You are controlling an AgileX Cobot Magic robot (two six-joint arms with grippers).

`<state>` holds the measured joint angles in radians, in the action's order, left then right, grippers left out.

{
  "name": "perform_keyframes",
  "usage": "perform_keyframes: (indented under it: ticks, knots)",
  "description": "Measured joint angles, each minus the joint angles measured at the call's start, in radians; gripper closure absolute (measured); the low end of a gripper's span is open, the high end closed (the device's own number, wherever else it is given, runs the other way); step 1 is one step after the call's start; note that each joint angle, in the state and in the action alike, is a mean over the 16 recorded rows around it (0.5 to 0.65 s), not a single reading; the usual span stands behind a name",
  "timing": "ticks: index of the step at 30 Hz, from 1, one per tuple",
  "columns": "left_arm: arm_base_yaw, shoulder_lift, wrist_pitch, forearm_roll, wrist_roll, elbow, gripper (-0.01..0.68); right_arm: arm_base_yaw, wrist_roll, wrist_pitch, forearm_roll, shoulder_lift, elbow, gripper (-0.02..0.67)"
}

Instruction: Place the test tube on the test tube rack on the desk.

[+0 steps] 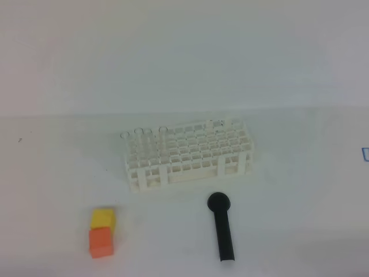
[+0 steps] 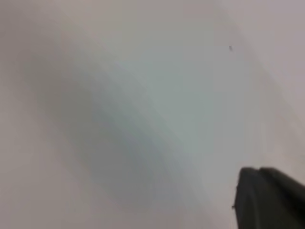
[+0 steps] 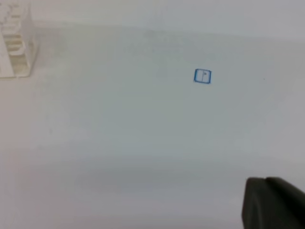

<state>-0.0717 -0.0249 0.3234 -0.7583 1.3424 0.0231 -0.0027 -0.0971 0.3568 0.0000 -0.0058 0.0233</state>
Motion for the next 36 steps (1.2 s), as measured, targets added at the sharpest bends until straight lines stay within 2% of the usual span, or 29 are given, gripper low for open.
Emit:
perform_keyframes:
  ticks: [5,9,16,21,25,28,36]
  knots:
    - [0.000,-0.002,0.031,0.123,-0.071,0.001,0.673,0.000,0.000,0.000,0.000,0.000,0.000,0.650]
    - [0.000,-0.004,-0.098,0.171,-0.217,0.004,0.673,0.000,0.000,0.000,0.000,0.000,0.000,0.650]
    - [-0.020,-0.005,-0.448,0.414,-0.639,0.011,0.673,0.000,0.000,0.000,0.000,0.000,0.000,0.650]
    - [-0.038,-0.005,-0.535,0.631,-0.937,0.011,0.673,0.000,0.000,0.000,0.000,0.000,0.000,0.650]
    - [-0.052,-0.005,-0.480,0.760,-1.102,0.011,0.673,0.000,0.000,0.000,0.000,0.000,0.000,0.650]
    - [-0.058,-0.005,-0.369,0.801,-1.188,0.011,0.673,0.000,0.000,0.000,0.000,0.000,0.000,0.650]
    - [-0.058,-0.005,-0.064,0.820,-1.290,0.010,0.673,0.000,0.000,0.000,0.000,0.000,0.000,0.650]
